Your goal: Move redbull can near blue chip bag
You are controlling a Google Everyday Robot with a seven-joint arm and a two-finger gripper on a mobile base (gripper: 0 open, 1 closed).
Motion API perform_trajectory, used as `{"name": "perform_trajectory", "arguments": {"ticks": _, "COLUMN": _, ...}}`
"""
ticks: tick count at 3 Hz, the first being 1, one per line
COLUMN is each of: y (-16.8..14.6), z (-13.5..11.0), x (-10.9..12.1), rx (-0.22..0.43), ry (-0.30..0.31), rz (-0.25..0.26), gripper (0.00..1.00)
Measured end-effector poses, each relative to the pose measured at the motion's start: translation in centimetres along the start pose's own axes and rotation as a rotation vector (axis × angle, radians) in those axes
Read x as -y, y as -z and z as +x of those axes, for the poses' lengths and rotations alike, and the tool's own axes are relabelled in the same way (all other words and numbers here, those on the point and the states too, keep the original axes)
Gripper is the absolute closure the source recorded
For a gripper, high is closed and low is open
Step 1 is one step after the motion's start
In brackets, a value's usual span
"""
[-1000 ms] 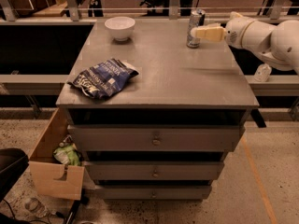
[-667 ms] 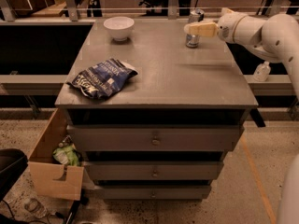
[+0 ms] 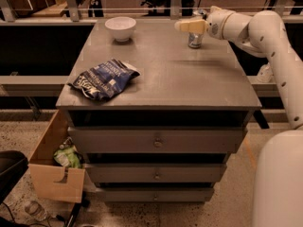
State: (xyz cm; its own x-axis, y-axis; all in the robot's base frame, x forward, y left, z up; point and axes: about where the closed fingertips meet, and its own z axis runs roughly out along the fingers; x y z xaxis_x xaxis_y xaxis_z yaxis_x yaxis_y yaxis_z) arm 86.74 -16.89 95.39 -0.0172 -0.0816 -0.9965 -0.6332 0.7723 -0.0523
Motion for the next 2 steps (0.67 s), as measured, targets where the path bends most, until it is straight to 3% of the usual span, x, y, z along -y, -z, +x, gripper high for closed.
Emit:
{"name": "perform_trajectory", "arguments": {"ticks": 1, "y": -1.28, "z": 1.23, "x": 0.95, "rx": 0.068, "ry": -0.088, "rz": 0.011, "gripper": 0.03}}
{"name": "perform_trajectory", "arguments": {"ticks": 2, "y": -1.58, "z": 1.82, "x": 1.71, "rx": 0.101, "ry": -0.132, "rz": 0.027, "gripper": 0.24}}
